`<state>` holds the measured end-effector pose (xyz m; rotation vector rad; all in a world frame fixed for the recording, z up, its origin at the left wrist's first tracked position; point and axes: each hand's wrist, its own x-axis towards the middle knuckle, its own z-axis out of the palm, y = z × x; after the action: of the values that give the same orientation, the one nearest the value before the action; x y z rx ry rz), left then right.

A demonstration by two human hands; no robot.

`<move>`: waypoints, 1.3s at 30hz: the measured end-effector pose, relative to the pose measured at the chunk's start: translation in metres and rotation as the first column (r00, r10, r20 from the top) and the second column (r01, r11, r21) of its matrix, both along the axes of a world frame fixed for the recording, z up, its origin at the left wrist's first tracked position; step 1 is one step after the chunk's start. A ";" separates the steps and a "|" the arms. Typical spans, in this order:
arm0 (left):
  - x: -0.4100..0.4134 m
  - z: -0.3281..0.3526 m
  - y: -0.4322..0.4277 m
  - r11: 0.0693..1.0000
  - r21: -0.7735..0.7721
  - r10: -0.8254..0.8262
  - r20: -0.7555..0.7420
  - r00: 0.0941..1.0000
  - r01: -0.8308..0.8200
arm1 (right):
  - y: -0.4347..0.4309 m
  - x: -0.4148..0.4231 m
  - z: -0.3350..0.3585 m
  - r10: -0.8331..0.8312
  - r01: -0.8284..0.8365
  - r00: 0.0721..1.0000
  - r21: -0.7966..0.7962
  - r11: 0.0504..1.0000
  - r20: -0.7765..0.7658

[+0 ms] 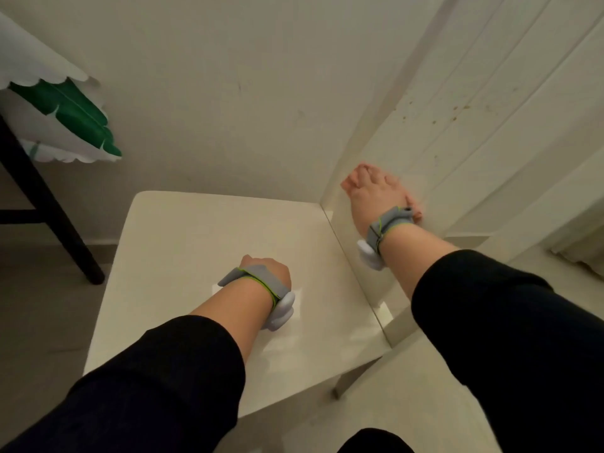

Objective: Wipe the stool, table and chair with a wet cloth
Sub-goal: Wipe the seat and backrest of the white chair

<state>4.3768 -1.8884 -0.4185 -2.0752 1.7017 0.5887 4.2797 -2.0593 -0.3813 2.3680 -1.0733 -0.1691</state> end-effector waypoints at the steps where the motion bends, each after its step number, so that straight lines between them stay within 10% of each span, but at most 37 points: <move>1: 0.000 0.001 0.000 1.000 0.013 0.010 0.010 1.000 -0.010 | -0.004 -0.002 0.017 -0.004 0.005 0.999 -0.027 1.000 0.040; 8: -0.003 0.004 0.001 1.000 -0.010 -0.007 0.039 0.999 0.007 | -0.008 -0.024 0.064 -0.072 0.096 0.972 -0.095 0.991 0.224; 17: 0.000 -0.014 -0.001 0.996 0.017 0.085 0.004 0.996 -0.085 | 0.040 -0.041 -0.020 0.089 -0.083 0.989 0.057 0.995 -0.120; 30: 0.013 -0.030 -0.025 0.992 -0.002 0.129 -0.056 0.990 -0.129 | -0.007 -0.055 0.115 -0.051 0.110 0.959 -0.201 0.973 0.278; 39: -0.010 -0.001 -0.068 0.868 -0.399 0.105 -0.432 0.896 -0.294 | 0.021 -0.038 0.023 0.112 -0.111 0.991 0.022 0.994 -0.074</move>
<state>4.3667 -1.9561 -0.4199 -2.6396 2.0104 0.7816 4.2421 -2.0380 -0.3587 2.4096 -0.9056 -0.2265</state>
